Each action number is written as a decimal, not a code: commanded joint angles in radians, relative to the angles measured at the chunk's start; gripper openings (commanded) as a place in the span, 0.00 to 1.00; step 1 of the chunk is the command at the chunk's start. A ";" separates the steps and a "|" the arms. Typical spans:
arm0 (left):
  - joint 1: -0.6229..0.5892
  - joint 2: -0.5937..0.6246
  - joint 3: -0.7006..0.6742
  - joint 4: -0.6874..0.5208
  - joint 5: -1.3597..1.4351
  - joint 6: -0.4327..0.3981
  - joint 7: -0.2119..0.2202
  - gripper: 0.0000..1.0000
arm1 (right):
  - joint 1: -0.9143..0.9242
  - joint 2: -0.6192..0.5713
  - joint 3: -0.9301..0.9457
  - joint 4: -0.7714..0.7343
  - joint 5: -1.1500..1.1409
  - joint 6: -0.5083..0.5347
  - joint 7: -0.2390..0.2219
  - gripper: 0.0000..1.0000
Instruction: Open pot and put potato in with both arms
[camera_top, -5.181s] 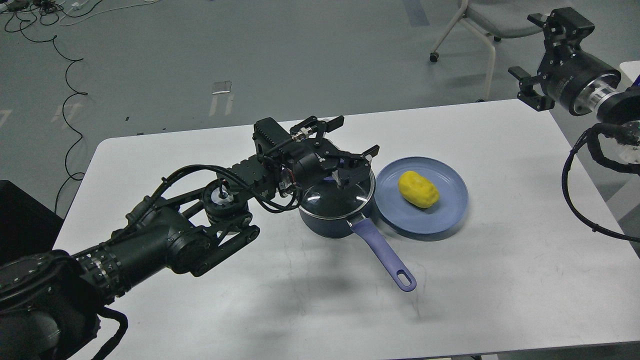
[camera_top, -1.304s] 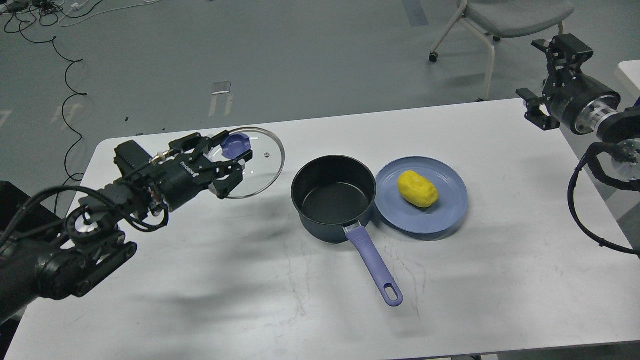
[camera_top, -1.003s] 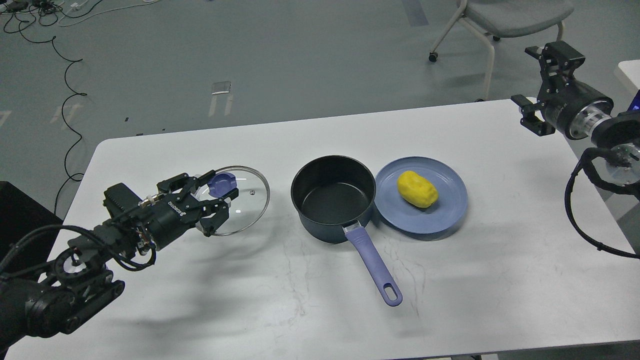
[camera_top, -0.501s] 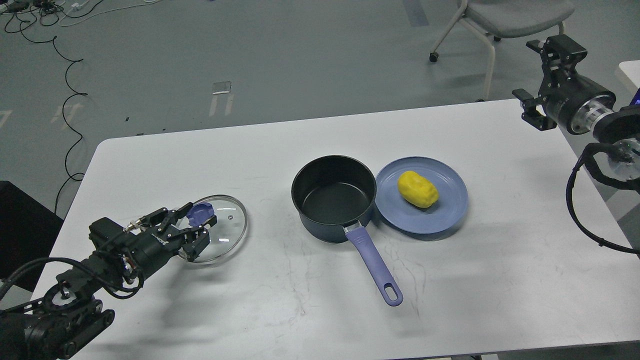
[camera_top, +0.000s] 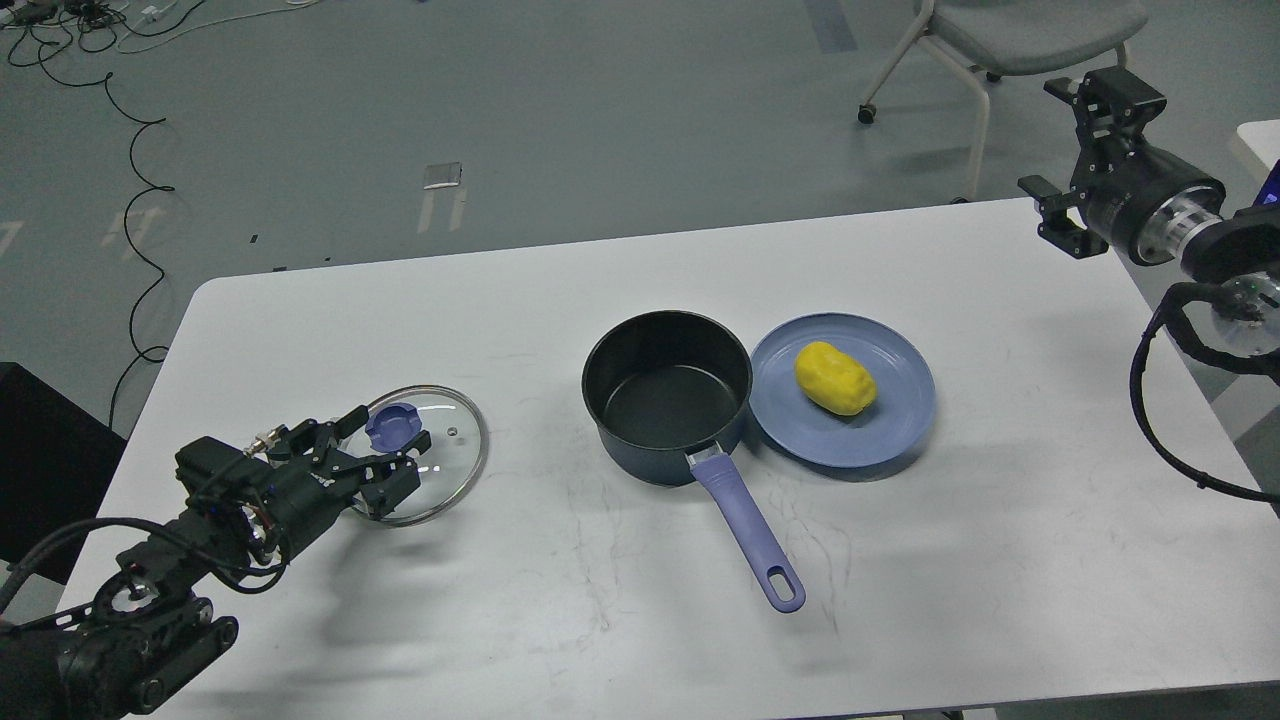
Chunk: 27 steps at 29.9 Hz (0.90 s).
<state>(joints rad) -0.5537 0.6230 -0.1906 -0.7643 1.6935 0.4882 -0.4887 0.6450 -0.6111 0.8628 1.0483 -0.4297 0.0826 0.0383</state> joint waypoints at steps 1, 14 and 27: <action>-0.041 0.009 -0.009 -0.015 -0.067 0.000 0.000 0.98 | 0.025 -0.012 -0.039 0.065 -0.053 0.006 0.000 1.00; -0.399 0.099 -0.062 -0.273 -0.886 -0.111 0.000 0.98 | 0.200 -0.110 -0.557 0.162 -0.888 0.059 0.176 1.00; -0.485 0.030 -0.326 -0.271 -1.542 -0.557 0.369 0.98 | 0.191 0.010 -0.762 0.027 -1.135 -0.110 0.247 0.99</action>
<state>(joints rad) -1.0389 0.6685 -0.4926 -1.0364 0.1623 -0.0586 -0.1257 0.8327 -0.6355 0.1207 1.1142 -1.5550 0.0085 0.2740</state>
